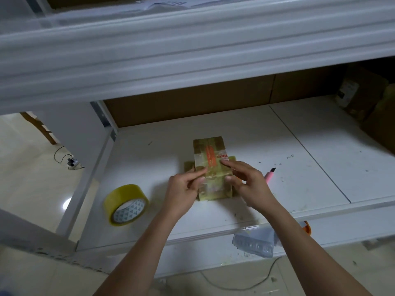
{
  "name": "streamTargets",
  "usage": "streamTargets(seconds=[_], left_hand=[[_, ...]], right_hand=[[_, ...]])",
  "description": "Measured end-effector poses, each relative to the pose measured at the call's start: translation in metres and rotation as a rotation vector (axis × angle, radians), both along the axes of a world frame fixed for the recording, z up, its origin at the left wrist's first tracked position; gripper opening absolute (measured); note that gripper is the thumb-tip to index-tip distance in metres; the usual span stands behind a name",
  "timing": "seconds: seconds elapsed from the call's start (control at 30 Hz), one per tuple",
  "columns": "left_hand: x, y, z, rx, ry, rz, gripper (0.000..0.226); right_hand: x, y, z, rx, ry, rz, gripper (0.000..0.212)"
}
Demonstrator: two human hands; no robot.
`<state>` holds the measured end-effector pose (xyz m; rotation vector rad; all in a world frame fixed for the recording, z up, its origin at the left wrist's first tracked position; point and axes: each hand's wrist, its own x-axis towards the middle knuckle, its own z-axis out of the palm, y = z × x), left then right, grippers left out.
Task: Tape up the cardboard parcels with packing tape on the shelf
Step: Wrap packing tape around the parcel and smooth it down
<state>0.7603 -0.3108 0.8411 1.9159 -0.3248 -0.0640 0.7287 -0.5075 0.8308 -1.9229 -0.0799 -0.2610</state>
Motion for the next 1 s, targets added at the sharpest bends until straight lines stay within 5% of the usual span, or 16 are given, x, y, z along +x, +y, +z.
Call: streamTargets(seconds=[0.3, 0.67, 0.83, 1.0], left_hand=[[-0.002, -0.006, 0.006, 0.001, 0.018, 0.02, 0.026], [-0.004, -0.012, 0.004, -0.023, 0.065, 0.1, 0.023], [-0.001, 0.008, 0.021, -0.016, 0.114, -0.016, 0.033], [0.009, 0.071, 0.043, 0.282, -0.213, 0.274, 0.028]], right_hand=[[-0.002, -0.006, 0.003, 0.089, 0.102, -0.005, 0.041], [-0.003, -0.003, -0.002, 0.08, 0.122, 0.001, 0.038], [-0.009, -0.004, 0.013, -0.205, 0.097, -0.024, 0.04], [-0.01, 0.018, 0.052, -0.575, -0.057, -0.206, 0.05]])
